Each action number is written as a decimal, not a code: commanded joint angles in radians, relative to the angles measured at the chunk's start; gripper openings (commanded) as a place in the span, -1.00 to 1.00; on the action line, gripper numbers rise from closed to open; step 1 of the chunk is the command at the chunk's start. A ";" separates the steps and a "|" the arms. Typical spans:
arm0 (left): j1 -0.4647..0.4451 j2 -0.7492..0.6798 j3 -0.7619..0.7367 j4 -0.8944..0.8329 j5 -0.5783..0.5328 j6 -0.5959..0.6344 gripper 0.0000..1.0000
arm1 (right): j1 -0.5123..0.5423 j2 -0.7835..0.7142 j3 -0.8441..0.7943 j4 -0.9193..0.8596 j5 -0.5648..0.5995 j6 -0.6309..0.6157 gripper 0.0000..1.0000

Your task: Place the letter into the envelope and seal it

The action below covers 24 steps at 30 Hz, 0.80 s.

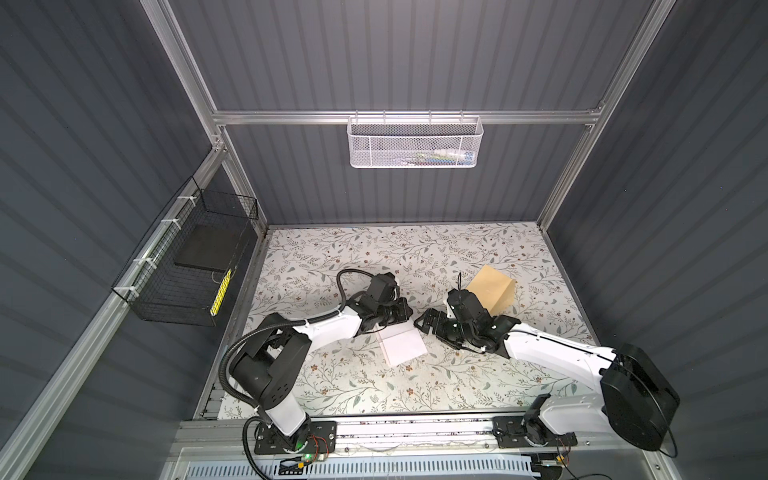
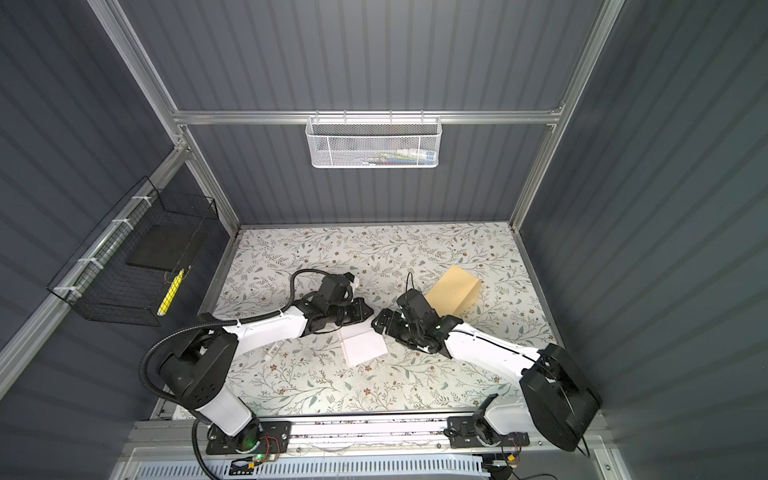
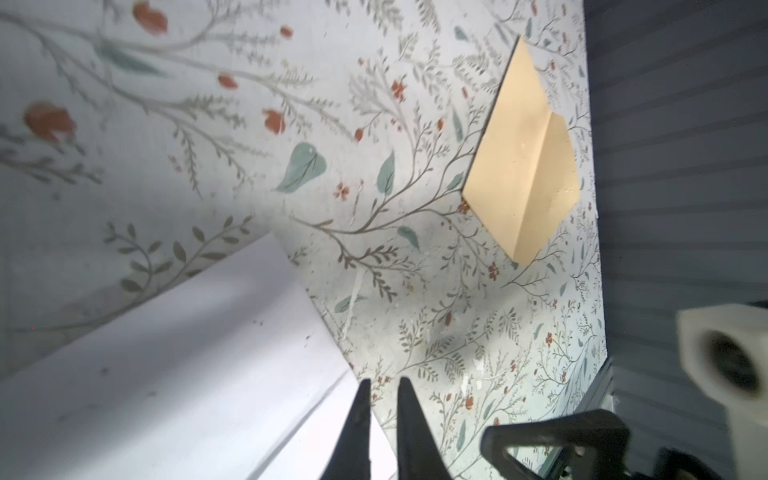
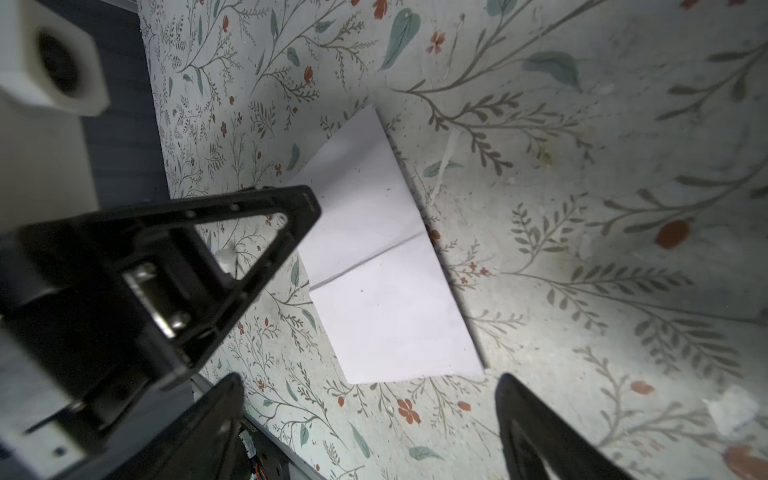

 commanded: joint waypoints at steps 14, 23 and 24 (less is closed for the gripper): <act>0.163 0.184 0.199 -0.230 0.093 0.333 0.25 | 0.004 0.160 0.099 0.002 0.015 0.097 0.98; 0.164 0.242 0.158 -0.185 0.109 0.327 0.18 | 0.005 0.219 0.136 -0.008 0.016 0.097 0.98; 0.163 0.246 0.151 -0.183 0.112 0.329 0.17 | 0.005 0.223 0.137 -0.006 0.016 0.099 0.98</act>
